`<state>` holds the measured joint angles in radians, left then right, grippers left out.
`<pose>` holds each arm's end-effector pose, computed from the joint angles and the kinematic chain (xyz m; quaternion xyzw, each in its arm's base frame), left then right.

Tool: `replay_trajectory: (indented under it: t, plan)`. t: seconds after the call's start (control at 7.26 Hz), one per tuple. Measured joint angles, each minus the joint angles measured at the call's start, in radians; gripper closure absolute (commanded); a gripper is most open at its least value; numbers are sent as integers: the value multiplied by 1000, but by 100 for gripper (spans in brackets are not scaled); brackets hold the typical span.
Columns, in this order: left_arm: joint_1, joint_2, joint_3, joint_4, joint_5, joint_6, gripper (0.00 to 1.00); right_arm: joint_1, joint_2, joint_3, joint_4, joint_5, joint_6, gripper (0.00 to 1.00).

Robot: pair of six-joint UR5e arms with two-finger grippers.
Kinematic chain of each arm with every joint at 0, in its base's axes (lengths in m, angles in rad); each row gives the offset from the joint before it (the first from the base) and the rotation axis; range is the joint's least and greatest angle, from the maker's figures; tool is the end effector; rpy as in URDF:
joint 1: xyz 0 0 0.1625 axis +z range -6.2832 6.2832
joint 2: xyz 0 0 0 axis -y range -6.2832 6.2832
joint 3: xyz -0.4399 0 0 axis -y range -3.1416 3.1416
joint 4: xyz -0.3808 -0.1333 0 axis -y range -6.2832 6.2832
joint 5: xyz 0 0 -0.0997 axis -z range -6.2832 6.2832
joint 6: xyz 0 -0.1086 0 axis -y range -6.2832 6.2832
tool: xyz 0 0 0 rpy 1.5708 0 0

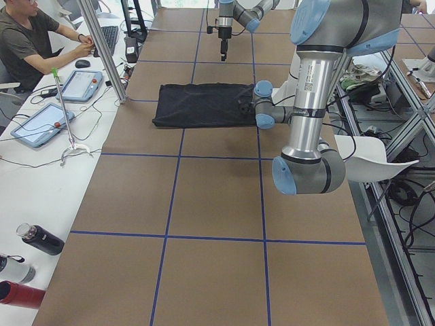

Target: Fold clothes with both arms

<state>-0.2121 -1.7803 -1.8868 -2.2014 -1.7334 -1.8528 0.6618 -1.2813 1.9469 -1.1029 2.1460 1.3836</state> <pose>0.5223 -0.2308 0.3537 -0.0870 0.5419 -0.1611 0.8203 -0.3882 -0.3965 0.2972 -0.0060 -0.5677 0.0422 0.8221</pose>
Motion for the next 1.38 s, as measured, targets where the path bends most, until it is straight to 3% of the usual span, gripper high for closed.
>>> replay_trajectory:
  t: [1.38]
  plan:
    - [-4, 2, 1, 9, -2, 1, 51, 1, -2, 0, 0, 0, -2, 0]
